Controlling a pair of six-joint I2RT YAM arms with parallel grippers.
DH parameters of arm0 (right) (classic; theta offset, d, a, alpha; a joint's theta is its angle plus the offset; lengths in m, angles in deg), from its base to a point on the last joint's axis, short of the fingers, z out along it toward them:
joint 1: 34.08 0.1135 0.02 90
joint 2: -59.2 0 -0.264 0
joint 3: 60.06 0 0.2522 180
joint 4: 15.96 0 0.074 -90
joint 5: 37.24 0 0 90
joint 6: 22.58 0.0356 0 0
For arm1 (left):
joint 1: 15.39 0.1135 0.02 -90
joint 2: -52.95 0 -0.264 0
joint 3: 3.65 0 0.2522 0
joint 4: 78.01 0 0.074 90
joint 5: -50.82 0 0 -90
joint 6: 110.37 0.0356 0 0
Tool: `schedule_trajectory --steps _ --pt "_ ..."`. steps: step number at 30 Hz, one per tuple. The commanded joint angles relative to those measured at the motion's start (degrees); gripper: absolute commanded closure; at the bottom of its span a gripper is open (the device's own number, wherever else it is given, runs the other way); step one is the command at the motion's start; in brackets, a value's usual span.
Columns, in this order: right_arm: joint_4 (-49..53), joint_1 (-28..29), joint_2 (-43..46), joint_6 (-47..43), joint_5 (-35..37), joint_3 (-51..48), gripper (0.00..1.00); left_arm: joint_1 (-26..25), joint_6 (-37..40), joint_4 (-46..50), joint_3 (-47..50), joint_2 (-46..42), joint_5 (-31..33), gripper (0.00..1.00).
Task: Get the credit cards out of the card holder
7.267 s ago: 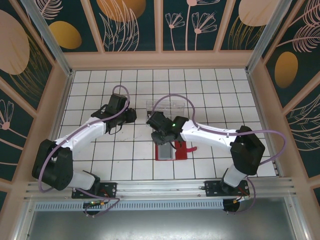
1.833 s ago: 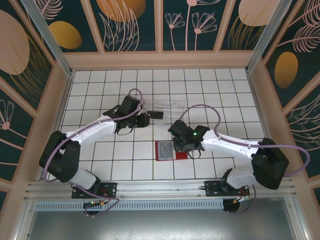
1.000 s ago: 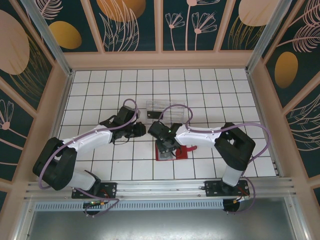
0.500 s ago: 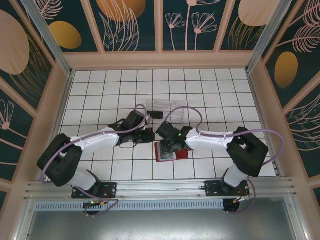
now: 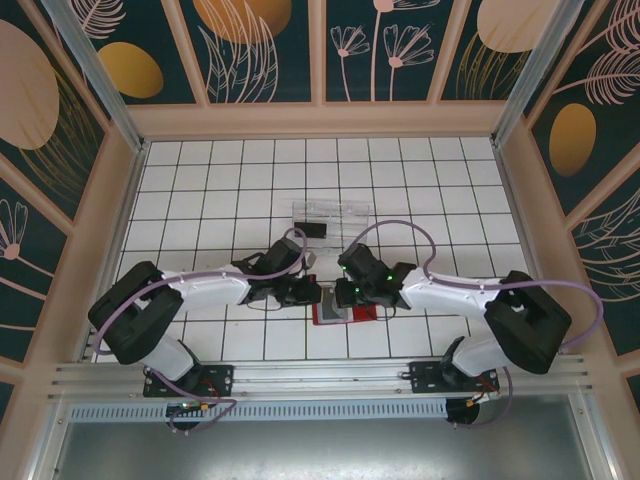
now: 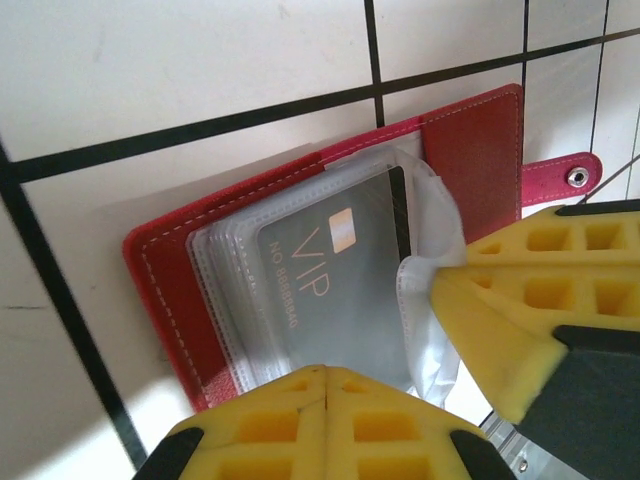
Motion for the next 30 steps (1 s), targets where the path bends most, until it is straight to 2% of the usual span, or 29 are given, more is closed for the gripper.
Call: schedule_trajectory --steps 1,12,17,23,27,30 --pt "-4.7 -1.19 2.76 1.26 -3.51 -2.61 0.93 -1.52 -1.81 -2.91 -1.2 2.28 -1.16 0.98" --pt "-6.53 -2.72 5.86 2.14 -5.51 -5.58 0.91 -3.33 -1.98 -2.68 -6.02 7.23 -1.24 0.98" --pt "-4.51 -3.47 8.74 2.55 -4.06 -5.59 0.78 -3.29 -1.75 -1.63 -7.29 7.26 -1.29 0.98" --pt "3.37 -6.81 17.51 4.48 2.84 -5.0 0.62 -3.42 -1.48 -0.72 -9.68 8.09 -1.43 0.98" --pt "11.77 -10.4 23.75 5.0 9.68 -3.54 0.6 -4.32 -0.58 -0.06 -13.81 11.7 -1.71 0.98" --pt "15.5 -12.74 28.12 4.44 12.18 -2.82 0.6 -5.85 0.16 1.31 -18.12 14.77 -1.5 0.97"
